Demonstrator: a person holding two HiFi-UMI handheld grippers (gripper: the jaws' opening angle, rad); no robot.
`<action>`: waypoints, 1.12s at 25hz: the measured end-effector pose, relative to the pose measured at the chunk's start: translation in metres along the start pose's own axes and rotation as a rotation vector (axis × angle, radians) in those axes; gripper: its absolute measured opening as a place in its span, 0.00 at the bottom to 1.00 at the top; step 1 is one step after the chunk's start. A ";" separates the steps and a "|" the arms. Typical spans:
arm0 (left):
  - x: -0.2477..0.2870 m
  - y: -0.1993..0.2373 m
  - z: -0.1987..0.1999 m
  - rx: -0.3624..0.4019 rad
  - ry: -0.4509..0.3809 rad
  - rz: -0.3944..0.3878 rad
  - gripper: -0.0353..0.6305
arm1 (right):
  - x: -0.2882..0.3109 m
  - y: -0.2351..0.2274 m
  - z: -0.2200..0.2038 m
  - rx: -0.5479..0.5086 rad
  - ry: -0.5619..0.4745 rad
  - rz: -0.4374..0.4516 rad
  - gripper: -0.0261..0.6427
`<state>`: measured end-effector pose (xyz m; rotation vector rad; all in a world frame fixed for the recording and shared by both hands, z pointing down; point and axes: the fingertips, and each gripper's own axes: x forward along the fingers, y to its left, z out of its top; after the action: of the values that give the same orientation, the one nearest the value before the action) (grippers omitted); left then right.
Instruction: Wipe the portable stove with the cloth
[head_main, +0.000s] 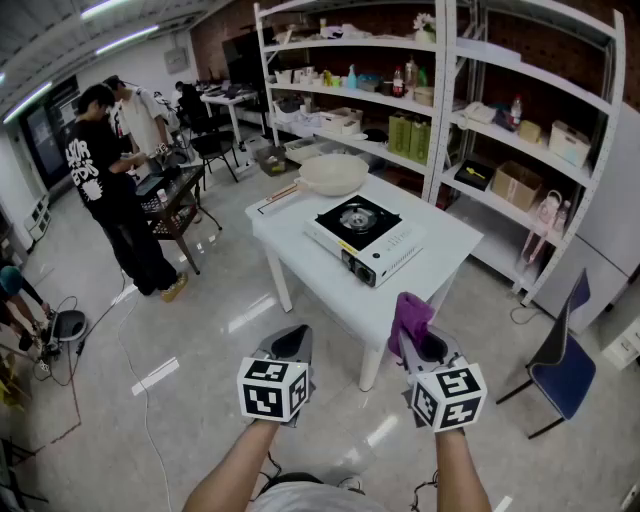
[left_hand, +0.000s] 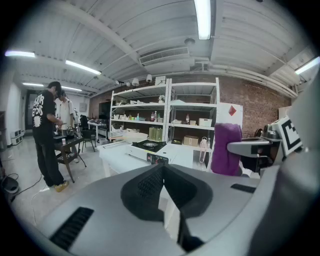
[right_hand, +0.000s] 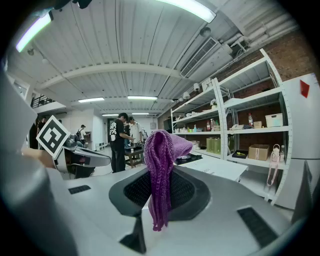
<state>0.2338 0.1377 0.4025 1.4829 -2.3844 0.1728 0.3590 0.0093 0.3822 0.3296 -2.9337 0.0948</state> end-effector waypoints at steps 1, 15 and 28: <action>0.001 0.002 0.001 -0.001 0.002 0.000 0.06 | 0.002 0.001 0.001 0.000 0.001 0.006 0.14; 0.049 0.045 0.010 -0.003 0.015 -0.008 0.06 | 0.070 -0.003 0.006 -0.015 0.034 0.048 0.14; 0.180 0.137 0.061 0.012 0.023 -0.126 0.06 | 0.216 -0.031 0.041 -0.037 0.079 -0.022 0.14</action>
<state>0.0265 0.0298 0.4157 1.6226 -2.2671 0.1738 0.1523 -0.0706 0.3848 0.3449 -2.8487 0.0499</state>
